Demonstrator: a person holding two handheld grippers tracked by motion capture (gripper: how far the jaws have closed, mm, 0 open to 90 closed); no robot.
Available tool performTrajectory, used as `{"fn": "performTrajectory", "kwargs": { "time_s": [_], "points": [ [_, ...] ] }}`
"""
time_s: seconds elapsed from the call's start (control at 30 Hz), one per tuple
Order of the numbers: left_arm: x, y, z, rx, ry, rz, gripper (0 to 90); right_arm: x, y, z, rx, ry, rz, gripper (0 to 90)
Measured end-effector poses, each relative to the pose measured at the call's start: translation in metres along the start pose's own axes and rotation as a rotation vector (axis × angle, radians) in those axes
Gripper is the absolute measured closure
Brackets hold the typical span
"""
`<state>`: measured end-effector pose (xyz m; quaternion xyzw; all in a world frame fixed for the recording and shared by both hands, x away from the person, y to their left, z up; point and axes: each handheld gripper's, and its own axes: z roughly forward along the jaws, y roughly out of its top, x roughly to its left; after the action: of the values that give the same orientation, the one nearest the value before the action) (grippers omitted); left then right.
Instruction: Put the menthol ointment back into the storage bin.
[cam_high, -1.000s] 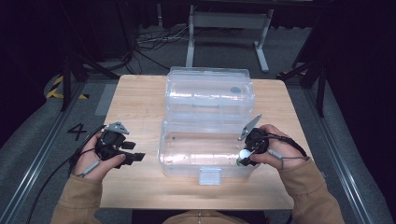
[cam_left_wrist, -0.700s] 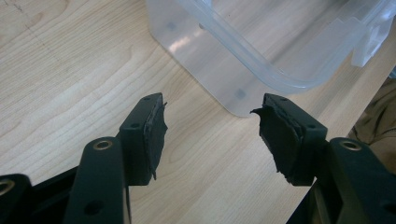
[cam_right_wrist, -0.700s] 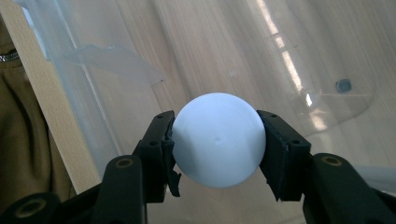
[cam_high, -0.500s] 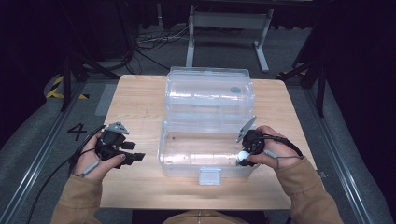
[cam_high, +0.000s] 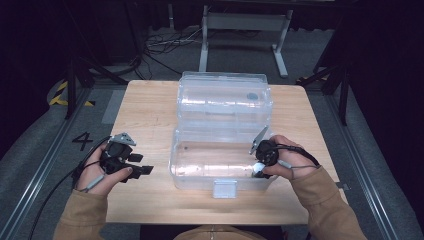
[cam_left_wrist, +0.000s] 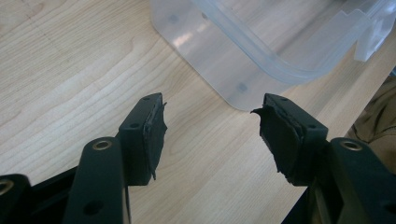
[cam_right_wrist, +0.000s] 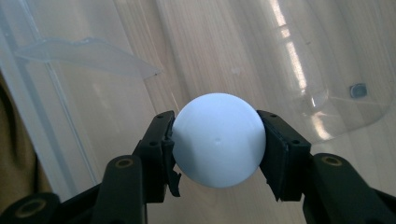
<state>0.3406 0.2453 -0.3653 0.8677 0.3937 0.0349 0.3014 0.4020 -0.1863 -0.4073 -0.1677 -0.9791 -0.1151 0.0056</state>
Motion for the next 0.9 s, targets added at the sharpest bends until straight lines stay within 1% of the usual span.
{"fn": "performTrajectory", "kwargs": {
  "time_s": [0.27, 0.37, 0.53, 0.67, 0.77, 0.9],
  "points": [
    [-0.0003, -0.0033, -0.0016, 0.005, 0.004, -0.005, 40.1, -0.0012, 0.0013, 0.0009, 0.031, -0.003, 0.001, 50.1],
    [-0.0007, -0.0039, -0.0017, 0.009, 0.004, -0.004, 40.0, -0.0008, 0.0018, 0.0017, 0.045, -0.007, -0.011, 50.1],
    [-0.0009, -0.0046, -0.0018, 0.009, 0.008, -0.003, 39.8, -0.0012, 0.0016, 0.0019, 0.058, -0.008, 0.003, 50.1],
    [-0.0010, -0.0050, -0.0021, 0.008, 0.008, -0.009, 39.8, -0.0015, 0.0011, 0.0021, 0.059, -0.005, 0.012, 50.0],
    [-0.0007, -0.0049, -0.0020, 0.008, 0.008, -0.004, 39.8, -0.0016, 0.0000, 0.0019, 0.062, -0.005, 0.026, 50.0],
    [-0.0008, -0.0048, -0.0019, 0.010, 0.009, -0.003, 39.8, -0.0018, -0.0005, 0.0019, 0.065, -0.007, 0.032, 50.0]
  ]
}}
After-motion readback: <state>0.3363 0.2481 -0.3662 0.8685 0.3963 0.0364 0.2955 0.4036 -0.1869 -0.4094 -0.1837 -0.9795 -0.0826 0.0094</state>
